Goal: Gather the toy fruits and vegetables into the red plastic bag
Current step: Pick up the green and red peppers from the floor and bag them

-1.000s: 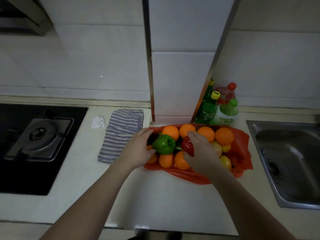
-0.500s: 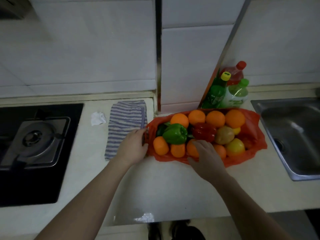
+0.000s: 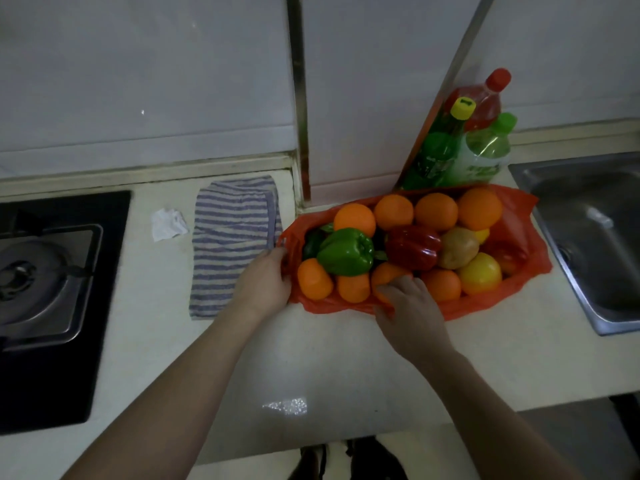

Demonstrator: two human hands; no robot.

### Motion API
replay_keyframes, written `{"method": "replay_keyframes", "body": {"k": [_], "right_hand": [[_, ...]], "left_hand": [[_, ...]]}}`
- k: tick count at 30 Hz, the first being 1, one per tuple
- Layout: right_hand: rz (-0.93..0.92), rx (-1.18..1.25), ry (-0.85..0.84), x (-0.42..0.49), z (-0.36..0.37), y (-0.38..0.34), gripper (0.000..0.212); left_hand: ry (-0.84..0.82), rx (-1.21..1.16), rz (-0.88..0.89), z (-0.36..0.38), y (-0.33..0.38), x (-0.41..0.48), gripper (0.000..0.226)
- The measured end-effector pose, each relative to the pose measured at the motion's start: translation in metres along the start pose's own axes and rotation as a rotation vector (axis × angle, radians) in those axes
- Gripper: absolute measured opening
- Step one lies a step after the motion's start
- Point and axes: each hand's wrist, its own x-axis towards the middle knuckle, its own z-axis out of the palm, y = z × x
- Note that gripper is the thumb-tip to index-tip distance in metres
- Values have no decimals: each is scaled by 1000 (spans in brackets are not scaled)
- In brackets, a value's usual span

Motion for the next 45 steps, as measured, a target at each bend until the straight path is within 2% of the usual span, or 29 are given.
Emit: {"method": "replay_keyframes", "body": {"k": [4, 7, 14, 24, 34, 45], "right_hand": [[51, -22, -45, -7, 10, -1, 24], [88, -40, -66, -10, 18, 1, 22], [141, -119, -15, -10, 26, 3, 7], [140, -127, 25, -11, 29, 4, 7], [125, -83, 51, -5, -2, -3, 14], [124, -52, 104, 3, -24, -7, 13]], "left_hand": [[11, -15, -29, 4, 2, 3, 35], [41, -16, -35, 5, 3, 3, 22], [40, -20, -43, 9, 1, 3, 9], [111, -55, -60, -1, 10, -2, 12], [271, -112, 26, -45, 35, -4, 20], [382, -118, 125, -80, 64, 3, 15]]}}
